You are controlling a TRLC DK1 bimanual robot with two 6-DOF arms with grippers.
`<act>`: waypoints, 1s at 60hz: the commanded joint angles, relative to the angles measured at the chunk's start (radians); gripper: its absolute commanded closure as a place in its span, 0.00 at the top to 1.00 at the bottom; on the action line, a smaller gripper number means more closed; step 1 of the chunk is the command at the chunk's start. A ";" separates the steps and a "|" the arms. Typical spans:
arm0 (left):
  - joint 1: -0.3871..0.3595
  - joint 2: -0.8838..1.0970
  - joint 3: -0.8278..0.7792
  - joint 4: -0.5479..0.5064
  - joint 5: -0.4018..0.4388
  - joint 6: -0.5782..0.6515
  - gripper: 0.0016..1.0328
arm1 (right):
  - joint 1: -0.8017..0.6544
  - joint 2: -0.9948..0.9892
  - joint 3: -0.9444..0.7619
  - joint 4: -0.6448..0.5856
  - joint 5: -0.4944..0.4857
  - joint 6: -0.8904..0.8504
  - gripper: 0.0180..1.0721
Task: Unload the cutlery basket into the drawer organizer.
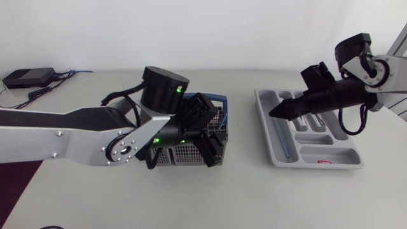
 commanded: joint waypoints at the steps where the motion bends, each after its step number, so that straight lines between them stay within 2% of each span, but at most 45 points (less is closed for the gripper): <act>1: -0.008 0.033 -0.026 0.040 -0.010 0.012 0.80 | 0.041 -0.041 -0.080 0.031 -0.007 -0.025 0.83; 6: -0.010 0.056 -0.017 0.055 -0.010 0.013 0.73 | 0.078 -0.064 -0.124 0.056 -0.002 -0.030 0.83; 15: -0.010 0.092 0.006 0.072 -0.012 0.019 0.72 | 0.124 -0.087 -0.163 0.077 0.002 -0.037 0.83; 22: -0.005 0.109 0.017 0.096 -0.012 0.026 0.57 | 0.162 -0.099 -0.186 0.099 0.007 -0.036 0.83; 37: 0.009 0.143 0.048 0.130 -0.012 0.022 0.56 | 0.242 -0.116 -0.207 0.116 0.039 -0.034 0.83; 42: 0.013 0.160 0.063 0.136 -0.012 0.022 0.47 | 0.247 -0.116 -0.210 0.120 0.044 -0.034 0.83; 46: 0.019 0.174 0.081 0.143 -0.013 0.019 0.32 | 0.250 -0.116 -0.215 0.128 0.044 -0.036 0.83; 60: 0.030 0.187 0.095 0.161 -0.013 0.019 0.24 | 0.248 -0.108 -0.232 0.151 0.044 -0.045 0.83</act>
